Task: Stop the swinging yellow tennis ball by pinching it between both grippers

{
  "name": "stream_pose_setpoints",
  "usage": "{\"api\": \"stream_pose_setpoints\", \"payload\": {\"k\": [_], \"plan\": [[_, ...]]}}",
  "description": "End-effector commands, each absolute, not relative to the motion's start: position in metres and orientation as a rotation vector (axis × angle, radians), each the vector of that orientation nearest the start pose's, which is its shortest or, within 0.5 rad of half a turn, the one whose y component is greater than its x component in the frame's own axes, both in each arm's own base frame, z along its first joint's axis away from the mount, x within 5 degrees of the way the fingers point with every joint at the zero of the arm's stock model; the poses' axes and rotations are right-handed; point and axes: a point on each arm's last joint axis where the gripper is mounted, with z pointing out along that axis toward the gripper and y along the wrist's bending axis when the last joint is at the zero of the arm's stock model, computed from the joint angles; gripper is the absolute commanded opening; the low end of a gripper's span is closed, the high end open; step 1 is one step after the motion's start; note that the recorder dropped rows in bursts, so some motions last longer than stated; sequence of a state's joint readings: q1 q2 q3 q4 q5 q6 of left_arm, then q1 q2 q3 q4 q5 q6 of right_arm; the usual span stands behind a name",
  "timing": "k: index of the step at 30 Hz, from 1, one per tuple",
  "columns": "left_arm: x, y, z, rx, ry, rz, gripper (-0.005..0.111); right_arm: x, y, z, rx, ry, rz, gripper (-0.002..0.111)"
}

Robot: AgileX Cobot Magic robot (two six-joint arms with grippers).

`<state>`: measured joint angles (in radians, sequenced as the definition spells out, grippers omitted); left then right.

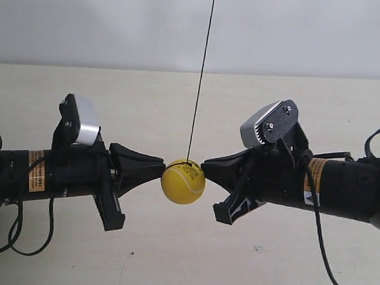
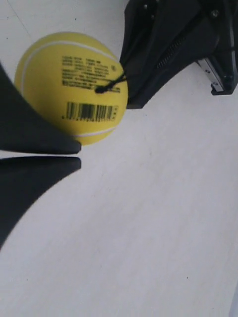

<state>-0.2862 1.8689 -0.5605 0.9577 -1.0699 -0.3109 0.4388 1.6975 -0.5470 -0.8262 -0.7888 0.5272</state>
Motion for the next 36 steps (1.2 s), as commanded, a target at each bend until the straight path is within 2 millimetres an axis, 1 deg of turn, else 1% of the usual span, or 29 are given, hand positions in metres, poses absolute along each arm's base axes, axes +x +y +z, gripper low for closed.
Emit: {"api": "stream_pose_setpoints", "payload": {"k": [1,5,8,12,25,36], "plan": [[0.254,-0.144,0.127,1.029,1.640,-0.796,0.005,0.236,0.163,0.164,-0.915,1.810,0.734,0.000],[0.252,-0.144,0.129,1.064,1.632,-0.790,0.005,0.235,0.161,0.166,-0.928,1.823,0.699,0.000],[0.249,-0.145,0.136,1.083,1.619,-0.813,0.005,0.235,0.159,0.167,-0.930,1.841,0.664,0.000],[0.247,-0.146,0.144,1.070,1.622,-0.846,0.005,0.234,0.159,0.169,-0.922,1.855,0.681,0.000],[0.246,-0.145,0.141,1.077,1.647,-0.852,0.005,0.231,0.160,0.169,-0.939,1.866,0.718,0.000],[0.246,-0.145,0.141,1.077,1.647,-0.852,0.005,0.233,0.157,0.166,-0.949,1.881,0.652,0.000]]}}
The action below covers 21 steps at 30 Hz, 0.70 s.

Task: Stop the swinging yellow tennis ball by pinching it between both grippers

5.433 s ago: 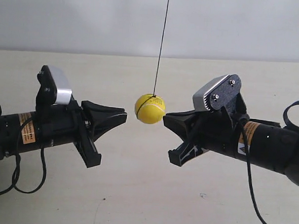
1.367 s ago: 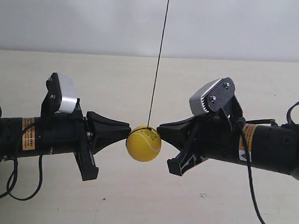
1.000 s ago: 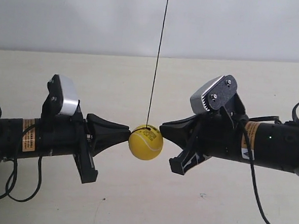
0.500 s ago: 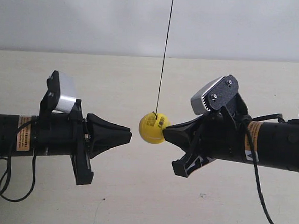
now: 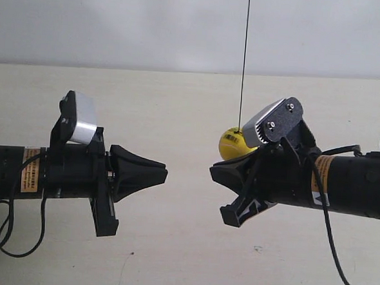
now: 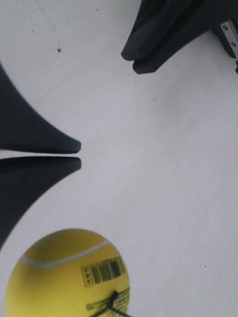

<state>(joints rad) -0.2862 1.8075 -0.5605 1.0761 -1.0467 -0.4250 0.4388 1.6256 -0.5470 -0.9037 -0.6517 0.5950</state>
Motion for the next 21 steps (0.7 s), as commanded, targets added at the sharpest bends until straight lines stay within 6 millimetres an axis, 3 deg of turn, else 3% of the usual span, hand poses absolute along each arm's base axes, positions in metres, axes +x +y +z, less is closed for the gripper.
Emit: {"api": "stream_pose_setpoints", "payload": {"k": [1,21], "plan": [[0.2461,-0.1454,0.1409,1.077,1.647,-0.852,0.005,0.2334,0.1569,0.1658,-0.950,1.884,0.647,0.000],[0.2459,-0.1455,0.1410,1.073,1.649,-0.860,0.005,0.2363,0.1534,0.1636,-0.926,1.916,0.590,0.000]]}}
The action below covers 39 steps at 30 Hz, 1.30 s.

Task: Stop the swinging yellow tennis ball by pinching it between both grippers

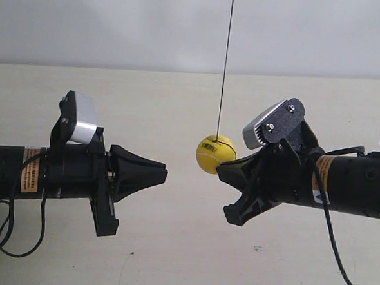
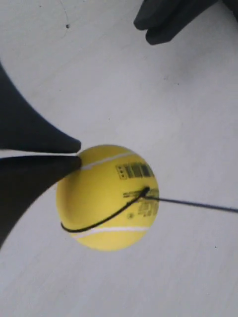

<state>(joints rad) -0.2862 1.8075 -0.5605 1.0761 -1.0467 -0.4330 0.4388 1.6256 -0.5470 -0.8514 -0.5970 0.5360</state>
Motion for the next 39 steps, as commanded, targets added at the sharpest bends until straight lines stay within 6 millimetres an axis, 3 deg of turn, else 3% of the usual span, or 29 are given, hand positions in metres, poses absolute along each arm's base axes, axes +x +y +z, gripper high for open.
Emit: {"api": "stream_pose_setpoints", "payload": {"k": [1,9,19,39], "plan": [[0.246,-0.145,0.141,1.073,1.649,-0.860,0.005,0.236,0.153,0.164,-0.926,1.916,0.590,0.000],[0.249,-0.147,0.120,1.040,1.665,-0.896,0.005,0.236,0.154,0.164,-0.893,1.928,0.623,0.000],[0.250,-0.147,0.121,1.041,1.658,-0.894,0.005,0.231,0.168,0.154,-0.956,1.890,0.707,0.000],[0.253,-0.146,0.119,1.017,1.694,-0.857,0.005,0.231,0.168,0.154,-0.955,1.888,0.707,0.000]]}}
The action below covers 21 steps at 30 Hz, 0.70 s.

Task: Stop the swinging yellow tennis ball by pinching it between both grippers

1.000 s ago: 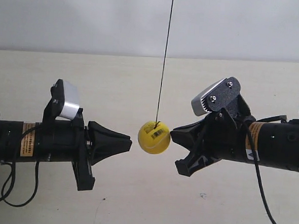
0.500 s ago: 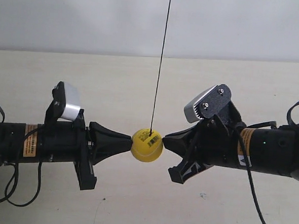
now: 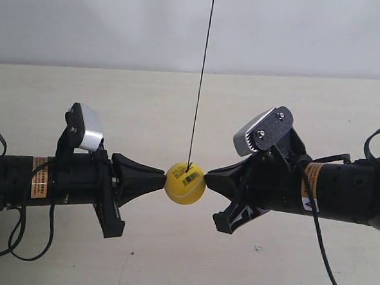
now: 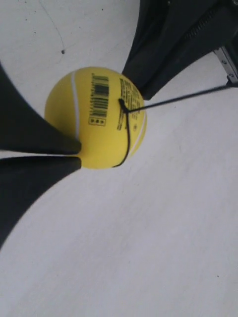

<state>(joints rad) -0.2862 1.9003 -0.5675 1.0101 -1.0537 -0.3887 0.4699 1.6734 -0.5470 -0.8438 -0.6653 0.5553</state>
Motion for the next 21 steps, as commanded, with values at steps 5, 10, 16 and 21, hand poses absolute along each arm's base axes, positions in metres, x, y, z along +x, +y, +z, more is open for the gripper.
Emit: {"api": "stream_pose_setpoints", "payload": {"k": [5,10,16,21], "plan": [[0.2534,-0.1455,0.1192,1.017,1.694,-0.857,0.005,0.2307,0.1683,0.1539,-0.955,1.888,0.707,0.000],[0.2533,-0.1457,0.1197,1.015,1.690,-0.860,0.005,0.2307,0.1683,0.1539,-0.955,1.888,0.707,0.000],[0.2521,-0.1471,0.1224,1.016,1.656,-0.888,0.005,0.2293,0.1705,0.1565,-0.963,1.854,0.742,0.000],[0.2521,-0.1471,0.1224,1.016,1.656,-0.888,0.005,0.2288,0.1709,0.1567,-0.972,1.848,0.746,0.000]]}}
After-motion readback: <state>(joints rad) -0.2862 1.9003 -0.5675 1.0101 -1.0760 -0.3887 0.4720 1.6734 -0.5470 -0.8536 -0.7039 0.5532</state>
